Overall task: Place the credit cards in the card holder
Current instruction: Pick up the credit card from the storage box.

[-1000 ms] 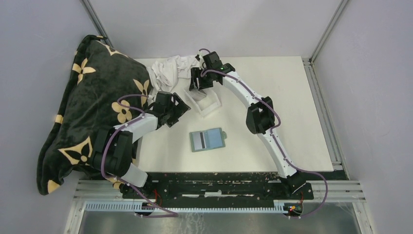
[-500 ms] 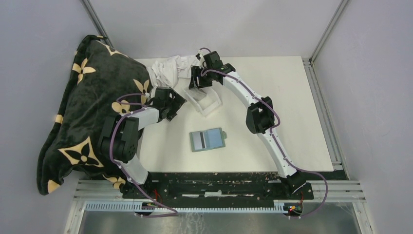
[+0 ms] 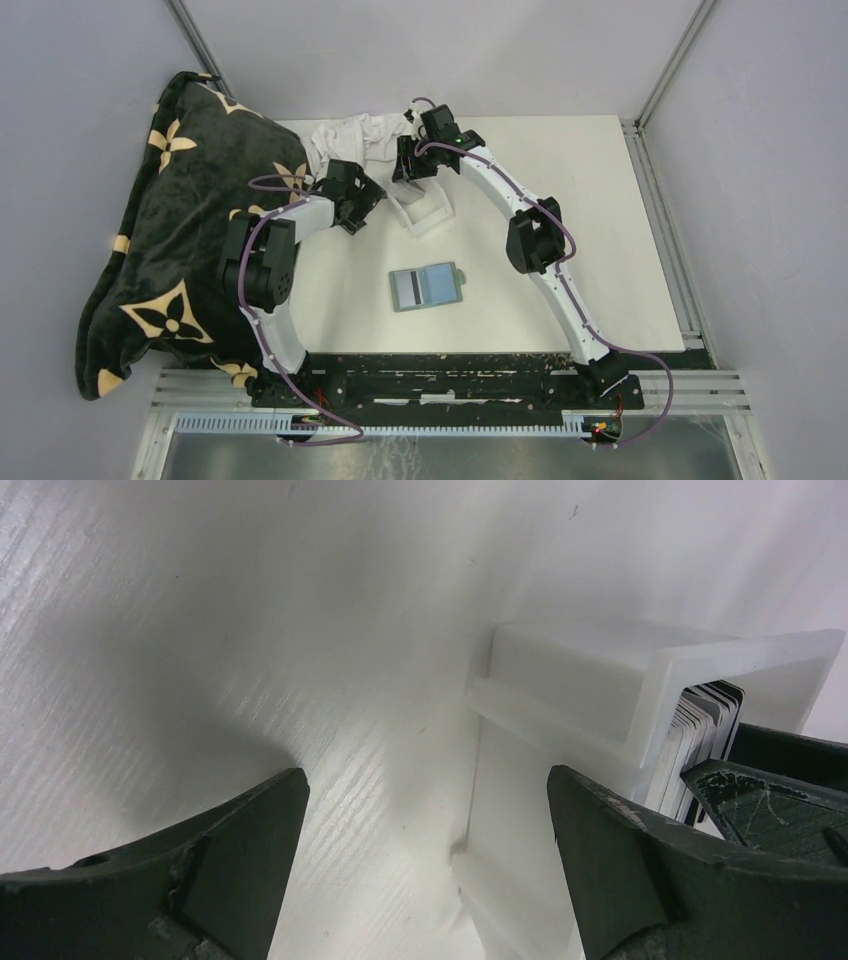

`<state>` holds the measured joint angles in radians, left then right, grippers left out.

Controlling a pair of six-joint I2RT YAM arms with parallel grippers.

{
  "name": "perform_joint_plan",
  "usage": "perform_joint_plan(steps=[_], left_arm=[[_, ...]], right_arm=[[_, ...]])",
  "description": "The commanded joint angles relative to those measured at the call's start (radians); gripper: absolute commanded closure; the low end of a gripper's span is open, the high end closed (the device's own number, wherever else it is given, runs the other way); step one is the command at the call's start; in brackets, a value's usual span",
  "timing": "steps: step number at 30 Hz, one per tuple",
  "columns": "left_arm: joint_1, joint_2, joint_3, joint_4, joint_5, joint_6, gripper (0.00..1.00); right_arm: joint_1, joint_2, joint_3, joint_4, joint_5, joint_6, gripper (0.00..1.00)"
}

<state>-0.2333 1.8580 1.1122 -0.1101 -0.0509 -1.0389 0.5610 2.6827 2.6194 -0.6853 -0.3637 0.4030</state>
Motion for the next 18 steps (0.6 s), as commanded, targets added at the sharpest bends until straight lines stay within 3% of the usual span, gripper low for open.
perform_joint_plan(steps=[1,18], left_arm=[[-0.019,0.061,0.059,-0.067,-0.001,0.047,0.02],[-0.106,0.058,0.099,-0.102,0.008,0.106,0.01]], right_arm=[[0.03,-0.028,-0.055,-0.036,-0.036,-0.016,0.45],[0.053,-0.194,-0.217,-0.044,-0.019,-0.05,0.53]])
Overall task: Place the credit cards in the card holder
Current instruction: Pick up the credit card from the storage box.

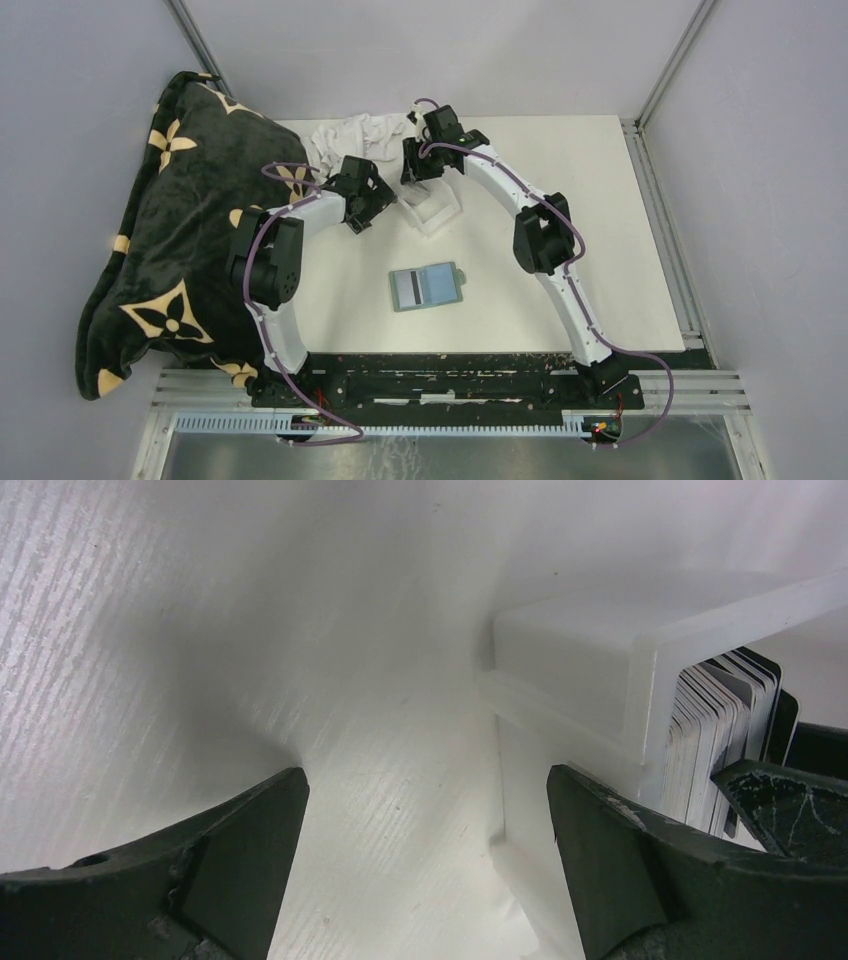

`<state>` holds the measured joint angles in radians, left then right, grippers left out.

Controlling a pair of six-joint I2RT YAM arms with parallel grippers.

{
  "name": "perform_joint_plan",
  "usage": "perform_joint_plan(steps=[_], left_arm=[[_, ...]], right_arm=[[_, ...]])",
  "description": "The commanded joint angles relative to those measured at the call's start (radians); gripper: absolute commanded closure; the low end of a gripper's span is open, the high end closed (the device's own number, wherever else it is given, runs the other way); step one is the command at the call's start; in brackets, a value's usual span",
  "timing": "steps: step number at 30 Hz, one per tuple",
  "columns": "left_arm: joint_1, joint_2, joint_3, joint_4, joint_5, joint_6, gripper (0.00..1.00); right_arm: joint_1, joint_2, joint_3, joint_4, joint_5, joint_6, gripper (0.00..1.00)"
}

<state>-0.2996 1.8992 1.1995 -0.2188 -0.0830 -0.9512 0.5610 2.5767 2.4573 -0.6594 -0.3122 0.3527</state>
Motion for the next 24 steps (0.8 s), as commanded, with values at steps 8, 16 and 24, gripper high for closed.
perform_joint_plan(steps=[8,16,24], left_arm=[[-0.047,0.019,0.016,0.007,0.04,0.016,0.01],[-0.051,0.023,0.021,0.007,0.037,0.019,0.01],[-0.05,0.022,0.021,0.008,0.041,0.022,0.0]], right_arm=[[0.053,-0.16,-0.161,-0.04,-0.054,-0.003,0.56],[0.053,-0.169,-0.143,-0.062,-0.046,-0.009,0.66],[0.053,-0.177,-0.129,-0.086,-0.01,-0.021,0.77]])
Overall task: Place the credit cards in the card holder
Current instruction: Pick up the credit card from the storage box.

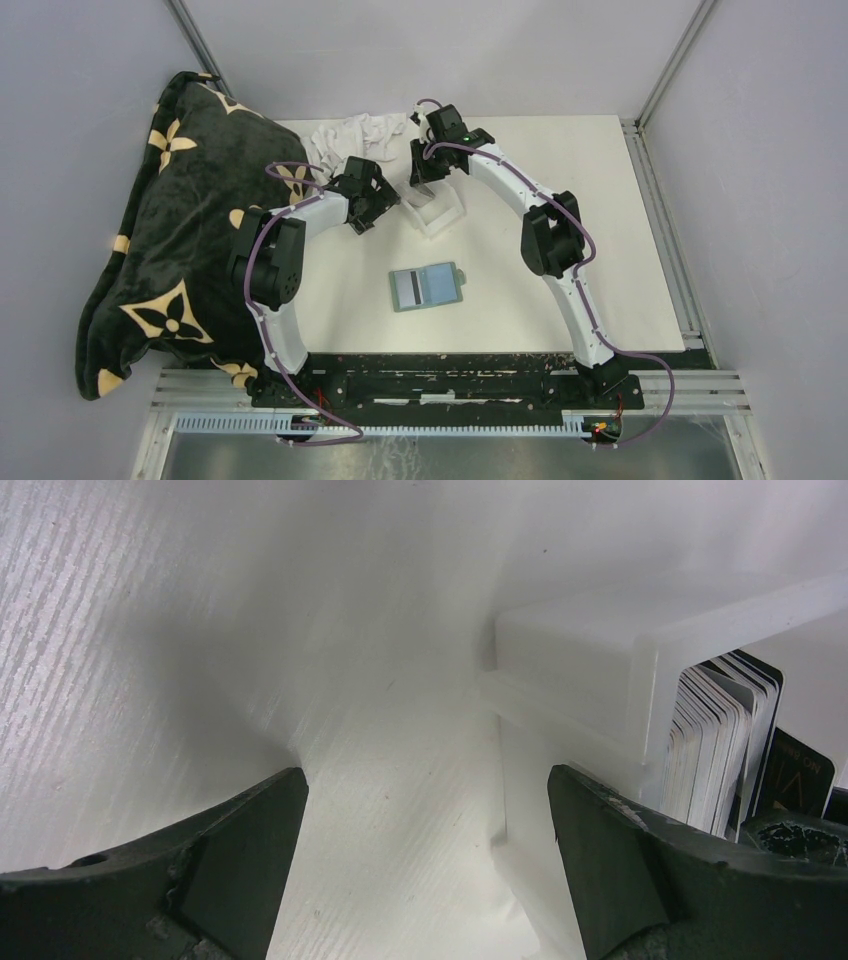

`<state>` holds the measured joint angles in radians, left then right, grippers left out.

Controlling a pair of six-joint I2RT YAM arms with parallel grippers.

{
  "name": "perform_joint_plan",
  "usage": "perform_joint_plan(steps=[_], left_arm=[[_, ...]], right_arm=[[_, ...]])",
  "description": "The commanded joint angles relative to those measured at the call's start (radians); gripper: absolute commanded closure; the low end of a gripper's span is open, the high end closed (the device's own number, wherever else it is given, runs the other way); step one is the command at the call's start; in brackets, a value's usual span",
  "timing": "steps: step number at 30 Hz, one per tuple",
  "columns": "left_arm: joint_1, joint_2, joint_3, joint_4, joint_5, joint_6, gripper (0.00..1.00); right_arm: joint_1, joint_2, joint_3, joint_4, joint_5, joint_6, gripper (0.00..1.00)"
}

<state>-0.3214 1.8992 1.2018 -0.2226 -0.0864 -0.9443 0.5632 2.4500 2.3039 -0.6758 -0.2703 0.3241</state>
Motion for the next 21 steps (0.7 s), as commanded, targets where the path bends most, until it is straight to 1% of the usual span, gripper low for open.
perform_joint_plan(steps=[1,5,8,18,20,21], left_arm=[[-0.028,0.02,0.017,0.011,0.045,0.017,0.0],[-0.028,0.007,0.01,0.011,0.043,0.023,0.0],[-0.028,-0.007,0.005,0.007,0.035,0.028,0.0],[-0.028,-0.085,-0.023,-0.008,0.002,0.047,0.01],[-0.028,-0.109,-0.031,-0.01,-0.007,0.053,0.01],[-0.028,-0.122,-0.035,-0.013,-0.013,0.058,0.01]], right_arm=[[0.05,-0.054,0.023,-0.071,-0.044,0.006,0.78],[0.051,-0.076,0.023,-0.078,-0.011,-0.004,0.83],[0.051,-0.095,0.019,-0.085,0.026,-0.019,0.88],[0.047,-0.137,0.016,-0.113,0.197,-0.082,0.95],[0.042,-0.147,0.014,-0.109,0.239,-0.09,0.99],[0.039,-0.15,0.019,-0.111,0.254,-0.092,0.99]])
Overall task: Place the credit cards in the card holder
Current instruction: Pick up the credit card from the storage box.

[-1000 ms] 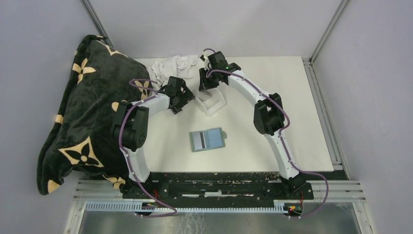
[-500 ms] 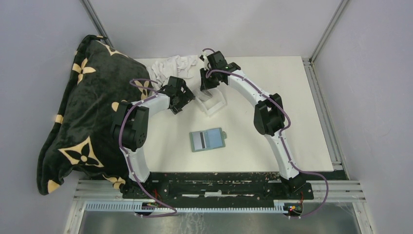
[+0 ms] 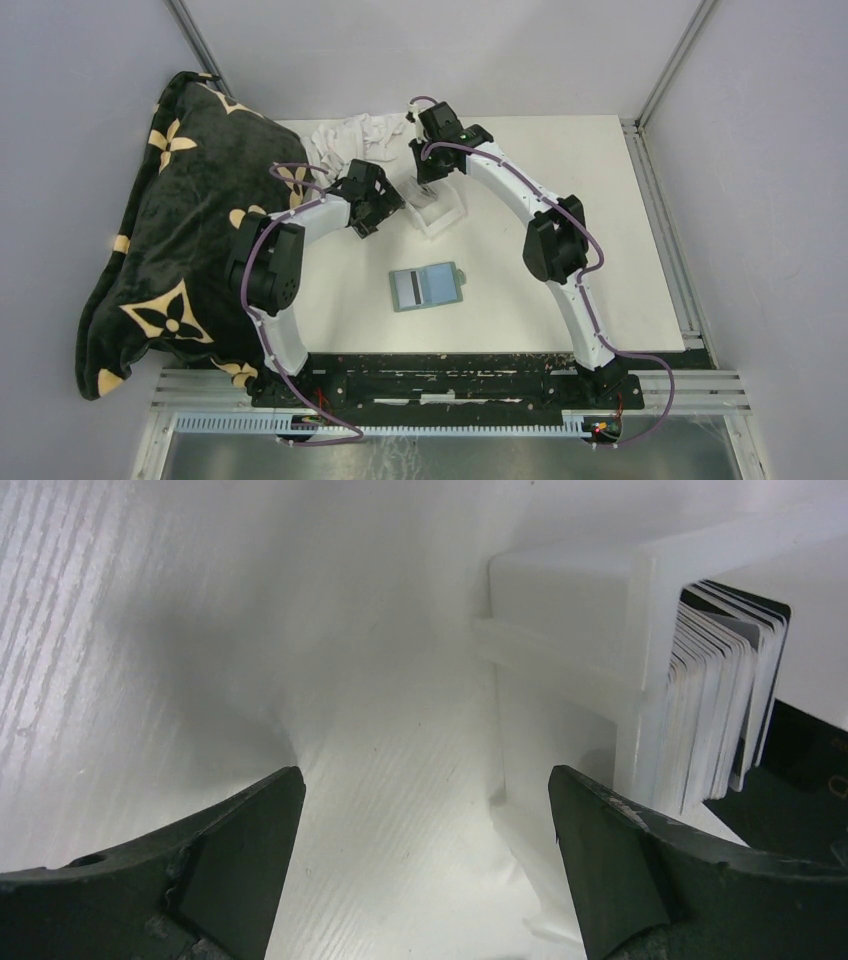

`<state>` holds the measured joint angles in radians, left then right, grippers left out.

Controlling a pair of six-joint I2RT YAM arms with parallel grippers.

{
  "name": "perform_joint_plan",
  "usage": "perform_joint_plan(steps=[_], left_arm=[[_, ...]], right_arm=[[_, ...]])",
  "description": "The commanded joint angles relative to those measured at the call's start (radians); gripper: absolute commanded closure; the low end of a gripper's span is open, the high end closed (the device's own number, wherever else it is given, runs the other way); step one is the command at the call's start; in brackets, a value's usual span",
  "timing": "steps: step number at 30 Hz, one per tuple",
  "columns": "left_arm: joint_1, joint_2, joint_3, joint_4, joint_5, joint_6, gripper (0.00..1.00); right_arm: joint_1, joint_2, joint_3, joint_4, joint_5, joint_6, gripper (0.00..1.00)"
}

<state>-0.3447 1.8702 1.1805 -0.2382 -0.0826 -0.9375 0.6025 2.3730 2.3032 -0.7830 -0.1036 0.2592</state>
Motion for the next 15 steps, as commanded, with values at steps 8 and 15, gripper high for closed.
perform_joint_plan(steps=[8,15], left_arm=[[-0.005,-0.23,-0.065,0.023,-0.044,0.076,0.01],[-0.007,-0.374,-0.135,0.107,0.019,0.078,0.0]], right_arm=[[-0.025,-0.154,-0.003,-0.017,0.162,-0.046,0.99],[-0.035,-0.313,-0.169,0.027,0.187,-0.049,0.99]])
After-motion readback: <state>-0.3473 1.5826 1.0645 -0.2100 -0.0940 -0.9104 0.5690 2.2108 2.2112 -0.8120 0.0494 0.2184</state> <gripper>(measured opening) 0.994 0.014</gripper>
